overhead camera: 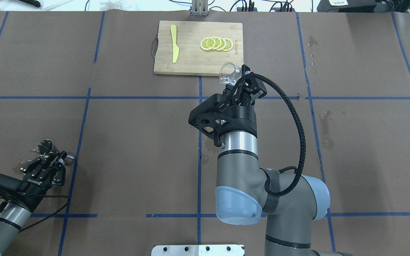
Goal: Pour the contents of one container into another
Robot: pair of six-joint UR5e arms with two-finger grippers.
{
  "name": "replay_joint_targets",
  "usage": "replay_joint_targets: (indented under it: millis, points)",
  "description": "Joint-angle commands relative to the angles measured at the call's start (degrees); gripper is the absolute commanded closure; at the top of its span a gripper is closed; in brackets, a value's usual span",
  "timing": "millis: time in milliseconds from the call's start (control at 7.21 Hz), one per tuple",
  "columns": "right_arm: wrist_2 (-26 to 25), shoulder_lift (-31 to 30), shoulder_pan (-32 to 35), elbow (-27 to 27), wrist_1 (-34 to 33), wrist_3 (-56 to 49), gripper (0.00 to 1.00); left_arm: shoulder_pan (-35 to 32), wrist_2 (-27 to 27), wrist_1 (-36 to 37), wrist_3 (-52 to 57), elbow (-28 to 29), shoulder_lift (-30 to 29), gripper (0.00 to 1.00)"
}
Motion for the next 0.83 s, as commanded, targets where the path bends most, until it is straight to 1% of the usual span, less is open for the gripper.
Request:
replay_joint_targets:
  millis: [0, 277, 693]
  points:
    - [0.00, 0.00, 0.00, 0.00, 0.00, -0.05, 1.00, 0.00, 0.13, -0.07, 0.00, 0.04, 0.00, 0.65]
    - [0.00, 0.00, 0.00, 0.00, 0.00, -0.05, 1.00, 0.00, 0.22, -0.07, 0.00, -0.13, -0.09, 0.64]
    - [0.00, 0.00, 0.00, 0.09, 0.00, -0.05, 1.00, -0.09, 0.31, -0.16, 0.09, -0.22, -0.09, 0.59]
